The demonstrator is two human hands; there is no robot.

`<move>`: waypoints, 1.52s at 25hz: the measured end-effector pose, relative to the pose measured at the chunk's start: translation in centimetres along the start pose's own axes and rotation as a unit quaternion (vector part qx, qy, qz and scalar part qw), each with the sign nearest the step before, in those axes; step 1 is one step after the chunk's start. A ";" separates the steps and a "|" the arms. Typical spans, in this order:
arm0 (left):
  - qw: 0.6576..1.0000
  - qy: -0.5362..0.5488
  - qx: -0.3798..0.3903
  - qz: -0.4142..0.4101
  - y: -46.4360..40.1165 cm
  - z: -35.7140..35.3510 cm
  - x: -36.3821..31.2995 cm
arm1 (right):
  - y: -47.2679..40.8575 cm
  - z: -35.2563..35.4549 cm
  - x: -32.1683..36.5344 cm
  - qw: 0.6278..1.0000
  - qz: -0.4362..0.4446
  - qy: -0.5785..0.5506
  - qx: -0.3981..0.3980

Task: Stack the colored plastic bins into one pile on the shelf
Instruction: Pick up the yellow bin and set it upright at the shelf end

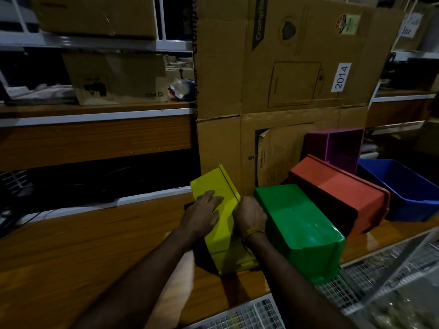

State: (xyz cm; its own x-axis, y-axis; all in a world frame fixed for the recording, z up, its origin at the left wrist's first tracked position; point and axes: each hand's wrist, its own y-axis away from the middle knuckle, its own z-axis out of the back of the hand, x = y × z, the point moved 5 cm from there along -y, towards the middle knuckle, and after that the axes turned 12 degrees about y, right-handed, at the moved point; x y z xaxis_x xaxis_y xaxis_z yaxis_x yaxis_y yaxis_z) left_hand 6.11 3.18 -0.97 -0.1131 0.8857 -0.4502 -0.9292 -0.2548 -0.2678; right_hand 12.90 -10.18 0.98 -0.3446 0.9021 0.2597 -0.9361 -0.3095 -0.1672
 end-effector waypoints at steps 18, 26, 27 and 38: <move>0.998 -0.032 -0.051 -0.032 10.8 11.3 11.9 | 10.8 -0.5 9.7 0.987 0.154 0.031 0.037; 0.997 -0.020 0.077 -0.015 17.0 10.1 13.9 | 16.3 -4.6 9.5 0.992 0.033 0.115 -0.036; 0.997 -0.015 0.075 -0.018 17.7 9.6 13.7 | 16.6 -5.1 9.6 0.992 0.023 0.121 -0.033; 0.987 0.132 0.087 -0.030 20.7 6.3 10.0 | 20.2 -10.6 11.2 0.960 -0.166 -0.216 0.064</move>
State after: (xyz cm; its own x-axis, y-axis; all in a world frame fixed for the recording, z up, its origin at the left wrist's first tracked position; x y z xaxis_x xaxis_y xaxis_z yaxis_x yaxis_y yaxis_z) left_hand -16.47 9.22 -5.64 0.0172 0.7594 -0.6504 -0.9805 -0.1144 -0.1596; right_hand -9.12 -3.17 -9.54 0.0041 0.7567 0.6538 -0.9908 -0.0854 0.1051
